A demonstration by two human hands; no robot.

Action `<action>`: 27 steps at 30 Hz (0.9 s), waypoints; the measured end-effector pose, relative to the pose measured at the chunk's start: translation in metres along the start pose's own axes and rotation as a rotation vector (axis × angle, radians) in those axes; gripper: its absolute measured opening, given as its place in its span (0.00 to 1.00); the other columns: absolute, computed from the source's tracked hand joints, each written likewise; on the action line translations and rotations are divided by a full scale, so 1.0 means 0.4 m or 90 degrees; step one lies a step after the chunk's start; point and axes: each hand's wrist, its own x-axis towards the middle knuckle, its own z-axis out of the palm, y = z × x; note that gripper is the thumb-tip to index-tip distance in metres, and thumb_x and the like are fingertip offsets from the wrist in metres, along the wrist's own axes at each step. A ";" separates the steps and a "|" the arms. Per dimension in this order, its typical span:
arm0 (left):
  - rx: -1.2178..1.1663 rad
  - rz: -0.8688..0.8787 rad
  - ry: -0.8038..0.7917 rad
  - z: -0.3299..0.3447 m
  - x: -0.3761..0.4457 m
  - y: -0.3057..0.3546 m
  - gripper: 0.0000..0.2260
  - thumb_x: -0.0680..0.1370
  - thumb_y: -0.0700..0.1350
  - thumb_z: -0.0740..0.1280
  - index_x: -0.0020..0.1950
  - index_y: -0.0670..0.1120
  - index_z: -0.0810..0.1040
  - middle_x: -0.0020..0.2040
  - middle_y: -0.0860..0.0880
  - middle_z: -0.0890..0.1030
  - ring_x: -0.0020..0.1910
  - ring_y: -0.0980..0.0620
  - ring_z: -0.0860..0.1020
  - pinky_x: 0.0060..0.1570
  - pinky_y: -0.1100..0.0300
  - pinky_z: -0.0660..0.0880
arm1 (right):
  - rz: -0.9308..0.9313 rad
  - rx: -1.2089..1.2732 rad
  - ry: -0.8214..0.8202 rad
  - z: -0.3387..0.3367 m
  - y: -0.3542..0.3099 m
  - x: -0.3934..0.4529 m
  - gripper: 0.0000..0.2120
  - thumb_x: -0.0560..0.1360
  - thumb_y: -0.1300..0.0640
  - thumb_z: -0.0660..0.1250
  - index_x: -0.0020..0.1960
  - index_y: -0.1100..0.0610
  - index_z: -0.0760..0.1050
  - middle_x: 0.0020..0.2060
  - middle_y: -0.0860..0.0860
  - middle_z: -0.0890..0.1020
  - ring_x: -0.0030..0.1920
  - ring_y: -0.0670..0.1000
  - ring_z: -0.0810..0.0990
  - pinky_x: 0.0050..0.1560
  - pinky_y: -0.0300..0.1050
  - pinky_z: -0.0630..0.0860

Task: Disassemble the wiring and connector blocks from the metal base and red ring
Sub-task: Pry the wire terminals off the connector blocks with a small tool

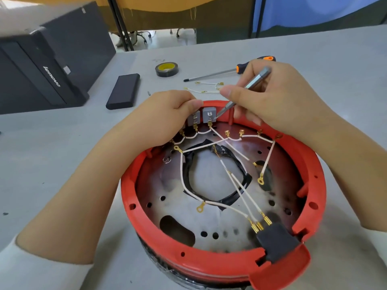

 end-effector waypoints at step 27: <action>-0.027 0.015 0.009 0.005 -0.005 -0.013 0.10 0.81 0.54 0.56 0.52 0.58 0.76 0.34 0.56 0.75 0.39 0.66 0.73 0.32 0.75 0.66 | 0.005 -0.057 -0.068 0.011 0.001 0.010 0.13 0.72 0.48 0.71 0.38 0.54 0.70 0.31 0.46 0.84 0.22 0.47 0.78 0.30 0.35 0.75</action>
